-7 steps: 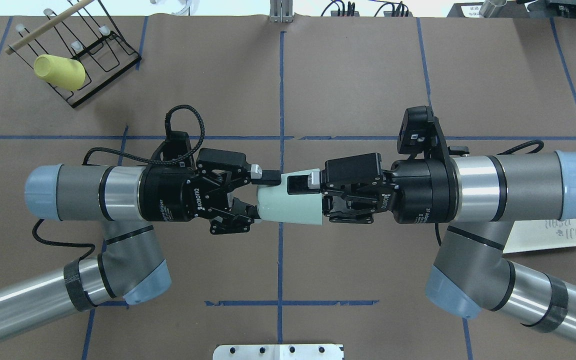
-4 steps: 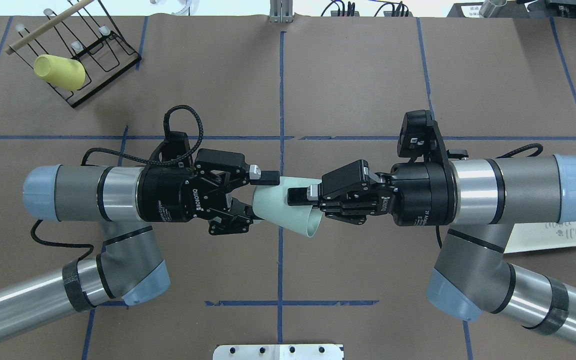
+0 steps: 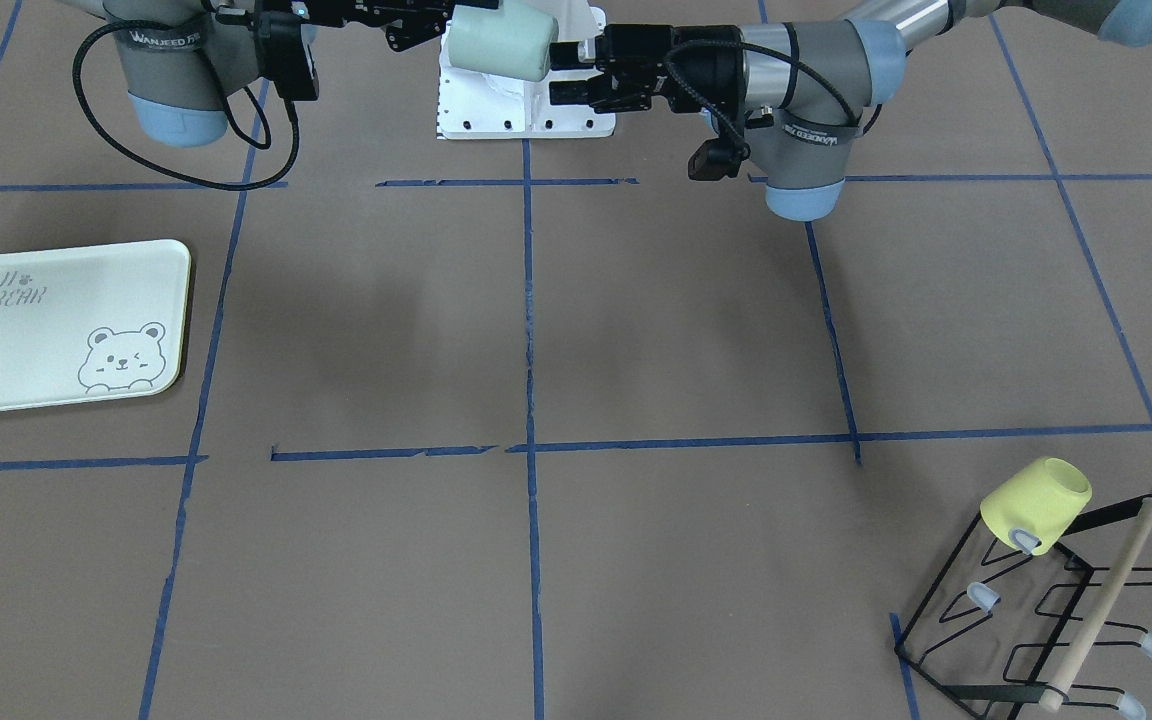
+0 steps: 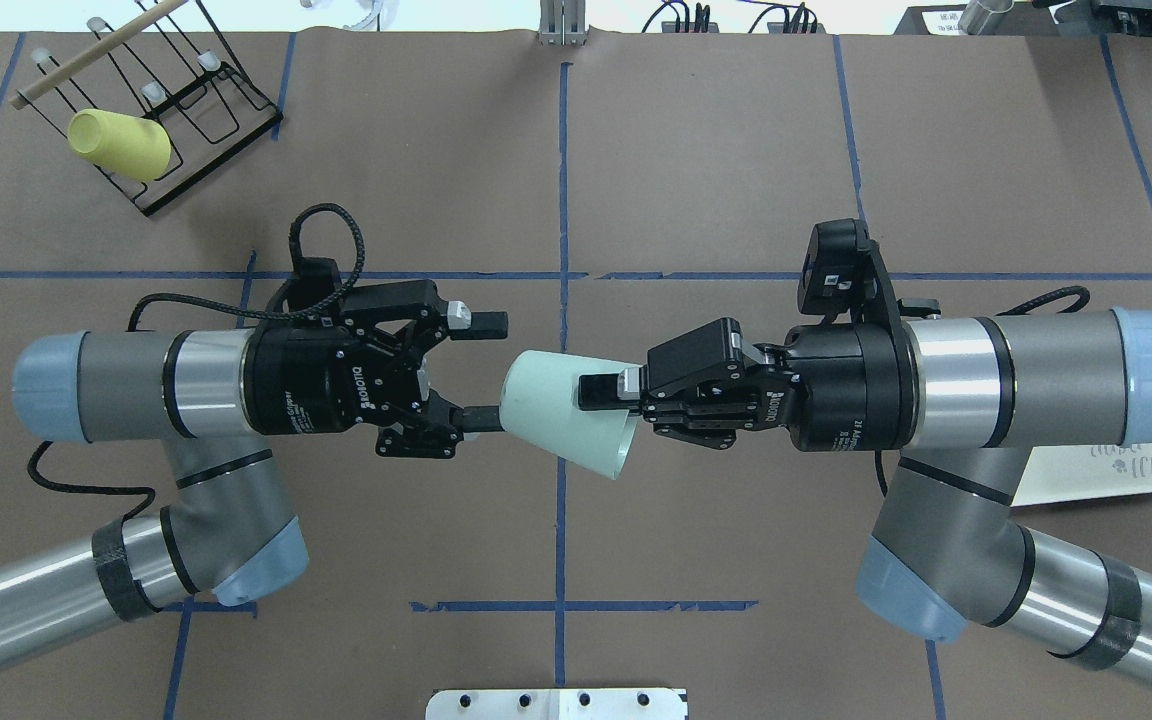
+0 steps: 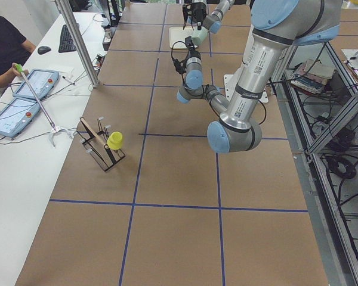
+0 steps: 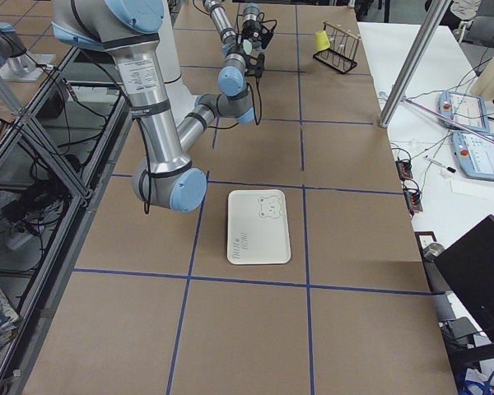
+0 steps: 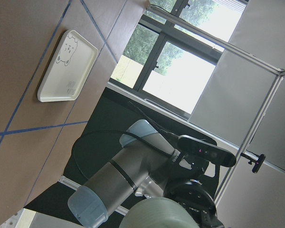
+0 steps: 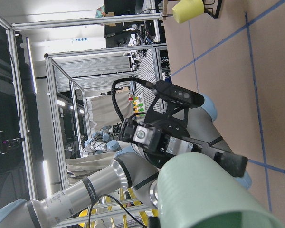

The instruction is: Left arm grabs green cup and hands to right arm on tray

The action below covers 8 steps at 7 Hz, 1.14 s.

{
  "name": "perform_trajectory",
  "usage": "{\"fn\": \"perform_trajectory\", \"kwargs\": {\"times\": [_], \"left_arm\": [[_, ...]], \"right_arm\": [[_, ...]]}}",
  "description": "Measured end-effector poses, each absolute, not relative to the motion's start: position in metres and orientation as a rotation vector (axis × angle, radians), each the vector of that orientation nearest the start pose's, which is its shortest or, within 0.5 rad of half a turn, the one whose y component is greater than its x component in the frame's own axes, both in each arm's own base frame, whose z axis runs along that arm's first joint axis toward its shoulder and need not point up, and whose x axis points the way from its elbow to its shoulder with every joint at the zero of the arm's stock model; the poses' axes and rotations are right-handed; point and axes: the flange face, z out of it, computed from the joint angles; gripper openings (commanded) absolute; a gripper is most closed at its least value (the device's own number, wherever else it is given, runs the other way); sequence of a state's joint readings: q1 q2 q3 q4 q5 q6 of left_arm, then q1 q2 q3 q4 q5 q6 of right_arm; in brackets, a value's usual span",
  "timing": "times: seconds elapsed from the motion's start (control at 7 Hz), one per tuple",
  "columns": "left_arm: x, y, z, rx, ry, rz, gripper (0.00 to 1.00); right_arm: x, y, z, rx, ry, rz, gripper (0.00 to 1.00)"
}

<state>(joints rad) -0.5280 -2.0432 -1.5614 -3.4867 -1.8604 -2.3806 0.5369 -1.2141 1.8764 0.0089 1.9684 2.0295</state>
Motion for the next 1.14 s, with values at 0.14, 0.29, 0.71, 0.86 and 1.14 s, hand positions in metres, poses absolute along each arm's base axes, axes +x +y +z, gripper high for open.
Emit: {"fn": "perform_trajectory", "kwargs": {"times": [0.14, 0.29, 0.71, 0.86, 1.14], "left_arm": [[0.401, -0.378, 0.241, -0.409, 2.306, -0.382, 1.00], [0.389, -0.403, 0.252, -0.344, 2.272, -0.460, 1.00], [0.377, -0.471, 0.285, -0.106, 1.910, -0.531, 1.00], [0.373, -0.488, 0.293, -0.061, 1.780, -0.501, 1.00], [0.353, -0.518, 0.305, -0.065, 1.609, -0.513, 1.00]], "right_arm": [[-0.352, -0.322, 0.201, -0.131, -2.147, 0.138, 0.00], [-0.349, -0.326, 0.228, -0.133, -2.079, 0.185, 0.00], [-0.303, -0.393, 0.340, -0.077, -1.776, 0.283, 0.00], [-0.267, -0.428, 0.383, -0.083, -1.679, 0.289, 0.00], [-0.205, -0.475, 0.452, -0.087, -1.510, 0.322, 0.00]]}}
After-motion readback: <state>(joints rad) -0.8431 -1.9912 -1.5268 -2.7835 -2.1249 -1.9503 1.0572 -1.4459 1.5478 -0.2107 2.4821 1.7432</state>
